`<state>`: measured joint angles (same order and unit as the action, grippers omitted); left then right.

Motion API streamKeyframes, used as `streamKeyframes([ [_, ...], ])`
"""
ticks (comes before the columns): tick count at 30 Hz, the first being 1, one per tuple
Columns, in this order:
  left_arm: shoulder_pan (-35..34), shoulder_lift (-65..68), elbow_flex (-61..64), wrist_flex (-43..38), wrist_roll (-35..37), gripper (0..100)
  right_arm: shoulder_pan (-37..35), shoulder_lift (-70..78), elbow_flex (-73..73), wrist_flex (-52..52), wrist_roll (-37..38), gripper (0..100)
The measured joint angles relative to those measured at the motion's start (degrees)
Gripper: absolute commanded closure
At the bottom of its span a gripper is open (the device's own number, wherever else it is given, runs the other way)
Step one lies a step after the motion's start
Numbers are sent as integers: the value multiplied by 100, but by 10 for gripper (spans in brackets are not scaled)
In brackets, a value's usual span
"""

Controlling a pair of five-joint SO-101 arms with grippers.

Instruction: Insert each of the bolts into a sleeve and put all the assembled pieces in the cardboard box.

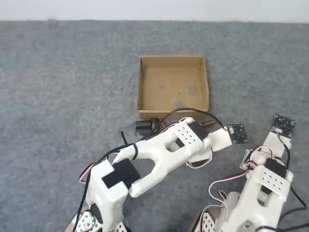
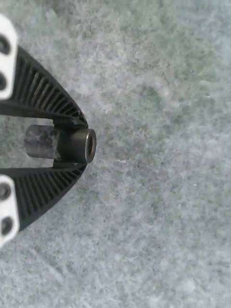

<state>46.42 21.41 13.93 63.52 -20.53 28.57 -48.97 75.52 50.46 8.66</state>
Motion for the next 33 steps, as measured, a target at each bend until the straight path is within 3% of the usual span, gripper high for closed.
streamKeyframes([
  [17,105,-35,-18,369,-299,991,0,0,0,0,0,993],
  [25,193,-1240,1336,105,-281,990,0,0,0,0,0,993],
  [33,-369,-2549,2189,-18,-264,990,0,0,0,0,0,993],
])
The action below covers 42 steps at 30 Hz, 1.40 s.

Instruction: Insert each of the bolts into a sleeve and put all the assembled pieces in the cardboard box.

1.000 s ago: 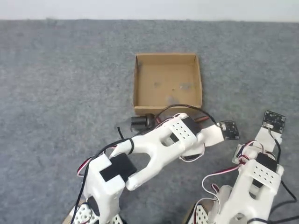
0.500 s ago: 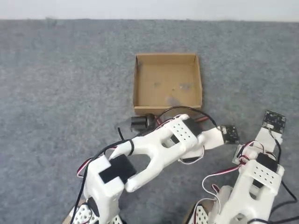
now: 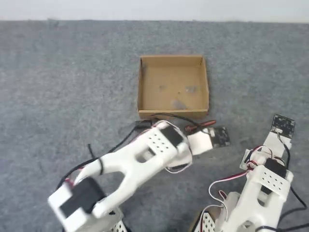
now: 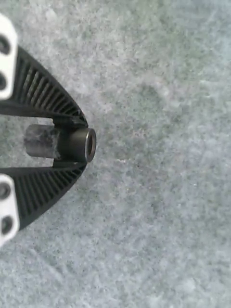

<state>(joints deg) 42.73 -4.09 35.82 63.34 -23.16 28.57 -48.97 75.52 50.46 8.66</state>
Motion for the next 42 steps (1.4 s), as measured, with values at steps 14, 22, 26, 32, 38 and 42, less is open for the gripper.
streamKeyframes([
  [14,-1705,-2840,1389,-695,1556,989,-440,-35,114,-79,0,993],
  [22,-3780,-4325,2171,-826,2708,988,-1116,-35,114,-1152,0,993],
  [26,-4703,-4826,3051,-1301,2866,988,-1512,-35,114,-2233,0,993],
  [32,-6119,-5679,4185,-1758,2884,988,-1934,-35,114,-4035,0,993],
  [38,-6505,-6382,4721,-1776,2593,988,-2690,-35,114,-5178,220,992],
  [42,-6497,-6602,4747,-1776,2523,988,-3358,-35,114,-5459,440,992],
])
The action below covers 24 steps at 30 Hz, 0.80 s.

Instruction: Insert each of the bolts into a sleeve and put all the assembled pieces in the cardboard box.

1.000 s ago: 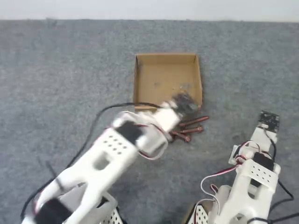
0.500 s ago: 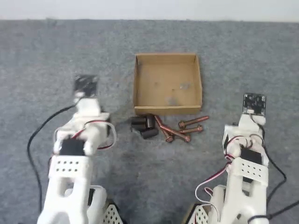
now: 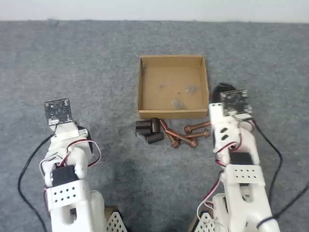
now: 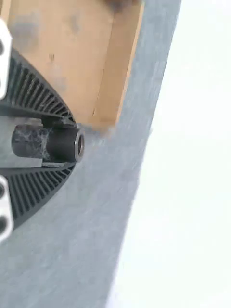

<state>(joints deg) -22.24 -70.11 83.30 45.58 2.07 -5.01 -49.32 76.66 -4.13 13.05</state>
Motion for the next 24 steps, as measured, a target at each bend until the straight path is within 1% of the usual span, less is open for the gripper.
streamKeyframes([
  [1,0,-35,0,0,-9,988,-149,0,0,-123,0,992],
  [3,0,-44,0,0,-9,988,-404,0,0,-431,-308,992],
  [5,0,-44,0,0,-9,988,-615,0,0,-809,-870,992],
  [8,0,-44,0,0,-9,988,-1011,0,0,-1266,-1943,992],
  [10,0,-44,0,0,-9,988,-1160,0,0,-1415,-2347,992],
  [13,0,-44,0,0,-9,988,-1442,53,0,-1530,-2505,992],
  [17,0,-44,0,0,-9,988,-1521,607,0,-1934,-2558,992],
  [24,9,-44,193,-88,-18,988,-1538,2549,-88,-3780,-2558,992],
])
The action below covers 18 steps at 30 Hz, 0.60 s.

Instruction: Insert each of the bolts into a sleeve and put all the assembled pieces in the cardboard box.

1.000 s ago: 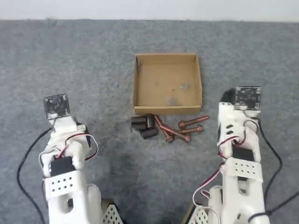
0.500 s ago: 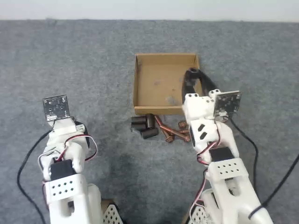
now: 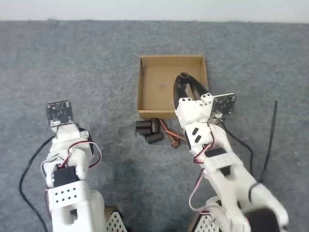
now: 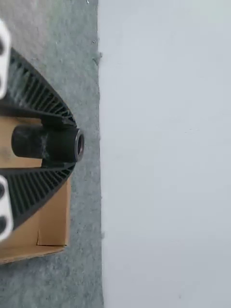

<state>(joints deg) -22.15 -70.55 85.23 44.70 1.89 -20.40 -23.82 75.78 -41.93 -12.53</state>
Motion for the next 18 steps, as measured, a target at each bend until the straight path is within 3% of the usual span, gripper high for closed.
streamKeyframes([
  [8,141,0,229,-343,-26,988,-431,1512,132,-2505,0,992],
  [18,141,0,229,-343,-26,988,-853,2066,1319,-4554,308,992],
])
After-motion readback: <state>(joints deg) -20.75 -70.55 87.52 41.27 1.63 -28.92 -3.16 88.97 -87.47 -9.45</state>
